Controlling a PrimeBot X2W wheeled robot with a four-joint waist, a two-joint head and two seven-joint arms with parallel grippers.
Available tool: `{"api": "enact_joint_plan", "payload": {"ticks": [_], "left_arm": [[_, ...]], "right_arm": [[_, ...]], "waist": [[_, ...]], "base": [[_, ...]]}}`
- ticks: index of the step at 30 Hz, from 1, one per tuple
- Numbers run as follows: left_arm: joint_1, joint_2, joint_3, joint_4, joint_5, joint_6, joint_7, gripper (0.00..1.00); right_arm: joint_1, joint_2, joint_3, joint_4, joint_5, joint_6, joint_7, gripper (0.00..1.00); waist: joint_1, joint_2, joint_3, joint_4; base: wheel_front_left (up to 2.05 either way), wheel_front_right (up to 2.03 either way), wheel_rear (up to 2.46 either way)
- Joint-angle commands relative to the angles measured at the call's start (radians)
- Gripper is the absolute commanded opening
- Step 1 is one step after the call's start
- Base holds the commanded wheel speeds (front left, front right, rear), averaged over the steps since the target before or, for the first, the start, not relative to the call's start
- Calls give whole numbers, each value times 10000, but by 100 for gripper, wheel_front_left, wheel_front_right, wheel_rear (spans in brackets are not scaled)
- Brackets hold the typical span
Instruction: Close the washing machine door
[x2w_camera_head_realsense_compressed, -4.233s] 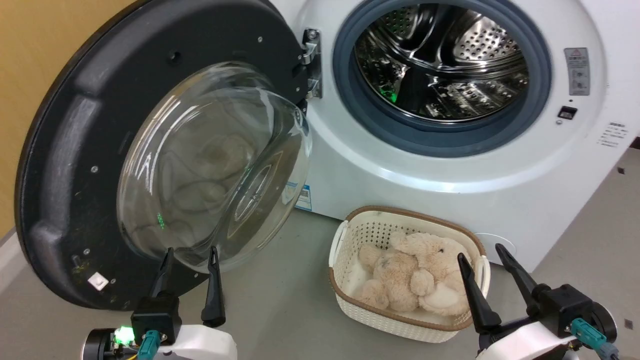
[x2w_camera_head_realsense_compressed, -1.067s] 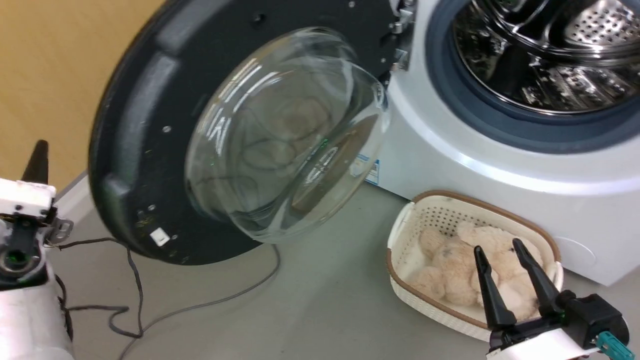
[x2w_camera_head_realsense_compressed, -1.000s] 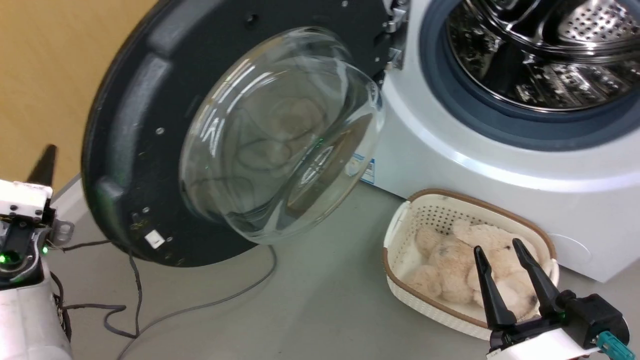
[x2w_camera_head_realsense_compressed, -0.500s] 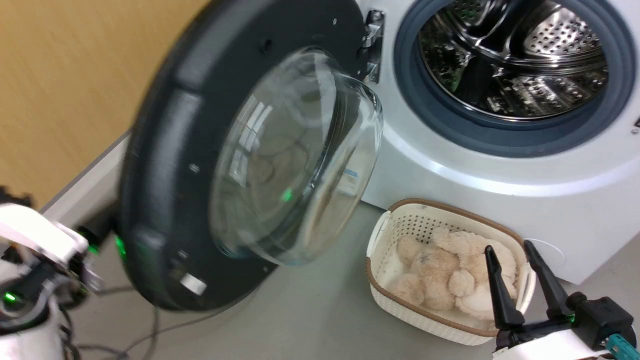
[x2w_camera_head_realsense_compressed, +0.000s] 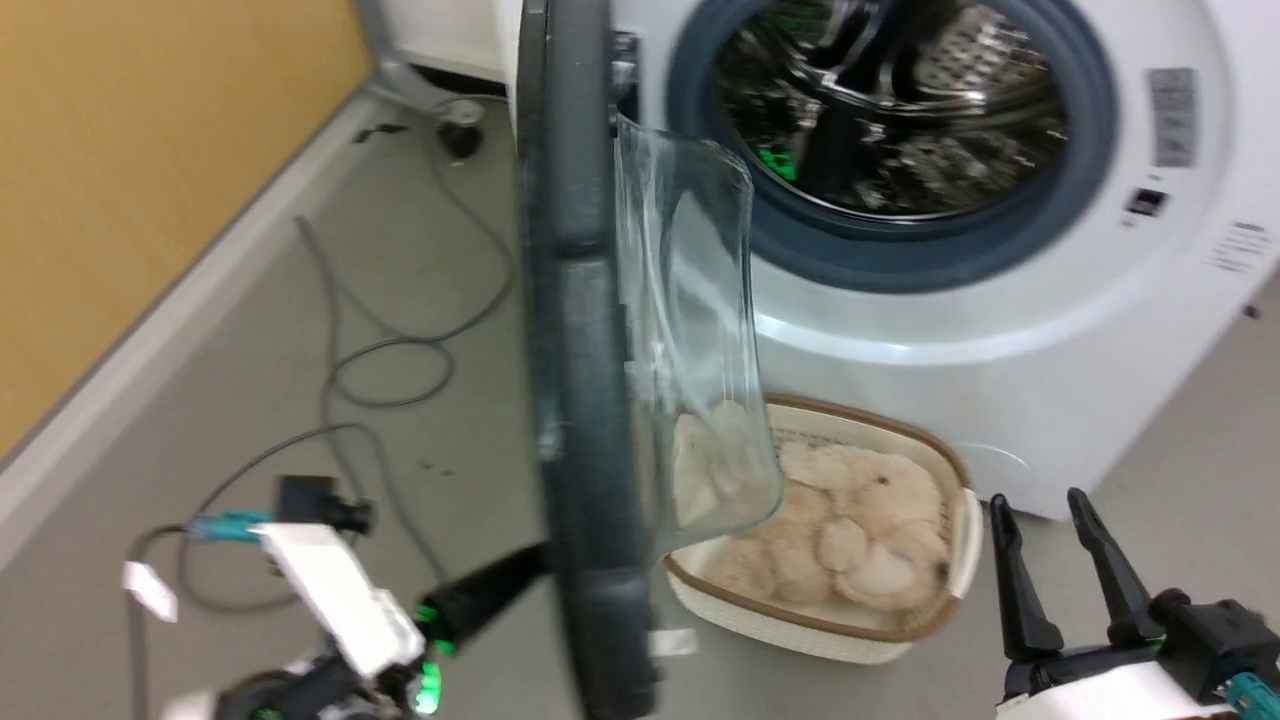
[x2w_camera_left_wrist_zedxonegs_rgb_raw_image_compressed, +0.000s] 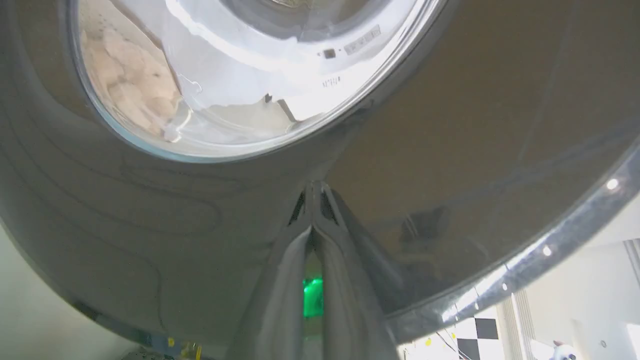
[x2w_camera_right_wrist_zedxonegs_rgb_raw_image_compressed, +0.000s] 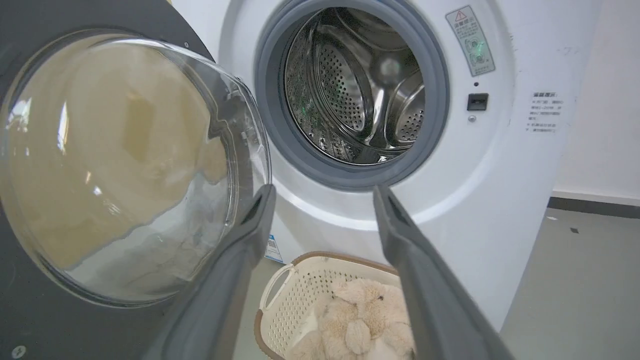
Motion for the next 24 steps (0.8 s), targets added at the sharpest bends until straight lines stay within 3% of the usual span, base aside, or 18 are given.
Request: {"api": "enact_joint_plan", "payload": {"ticks": [1, 6, 14, 24], "left_arm": [[138, -68, -367, -75, -231, 53, -213, 0], [80, -78, -1701, 166, -914, 98, -1831, 0], [-1122, -80, -3168, 1056, -1480, -261, -4079, 0], [-3994, -81, -4468, 3456, -2581, -651, -7445, 0]], "right_arm": [[27, 44, 19, 20, -21, 8, -42, 100], [-215, 63, 203, 25, -41, 8, -42, 100], [-363, 89, 122, 32, 78, 8, -42, 100], [-441, 182, 271, 131, 247, 8, -42, 100]], "waist": [[1, 0, 107, -583], [1, 0, 451, -1892], [1, 0, 1049, -4057], [1, 0, 1268, -5509]], "base": [[0, 0, 0], [0, 0, 0], [0, 0, 0], [0, 0, 0]]}}
